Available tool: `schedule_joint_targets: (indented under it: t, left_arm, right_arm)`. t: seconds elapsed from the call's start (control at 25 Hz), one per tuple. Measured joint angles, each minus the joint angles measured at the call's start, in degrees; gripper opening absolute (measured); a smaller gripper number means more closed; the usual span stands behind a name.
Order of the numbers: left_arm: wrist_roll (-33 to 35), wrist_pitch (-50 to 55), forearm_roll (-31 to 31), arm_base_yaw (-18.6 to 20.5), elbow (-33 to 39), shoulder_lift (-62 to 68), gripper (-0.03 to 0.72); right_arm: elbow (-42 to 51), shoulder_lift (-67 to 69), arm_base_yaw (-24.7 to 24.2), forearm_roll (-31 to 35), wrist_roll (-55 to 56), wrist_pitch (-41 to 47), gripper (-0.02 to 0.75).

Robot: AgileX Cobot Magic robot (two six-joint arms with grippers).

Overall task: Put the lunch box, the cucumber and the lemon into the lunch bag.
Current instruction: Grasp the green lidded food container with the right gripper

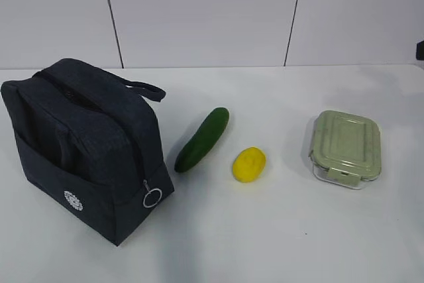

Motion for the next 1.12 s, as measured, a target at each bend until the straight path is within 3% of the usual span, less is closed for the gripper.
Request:
schedule_joint_targets:
  t: [0.32, 0.6, 0.92, 1.12]
  left_arm:
    - [0.0, 0.0, 0.0, 0.0, 0.0, 0.0, 0.241]
    - [0.0, 0.0, 0.0, 0.0, 0.0, 0.0, 0.241]
    - [0.0, 0.0, 0.0, 0.0, 0.0, 0.0, 0.241]
    - [0.0, 0.0, 0.0, 0.0, 0.0, 0.0, 0.241]
  right_arm:
    - [13.7, 2.3, -1.7, 9.1, -18.3, 0.0, 0.538]
    - [13.9, 10.2, -2.5, 11.5, -23.1, -0.5, 0.538]
    - [13.9, 17.3, -12.7, 13.7, -25.4, -1.3, 0.538]
    - [11.9, 21.9, -13.6, 11.9, -26.5, -1.3, 0.538]
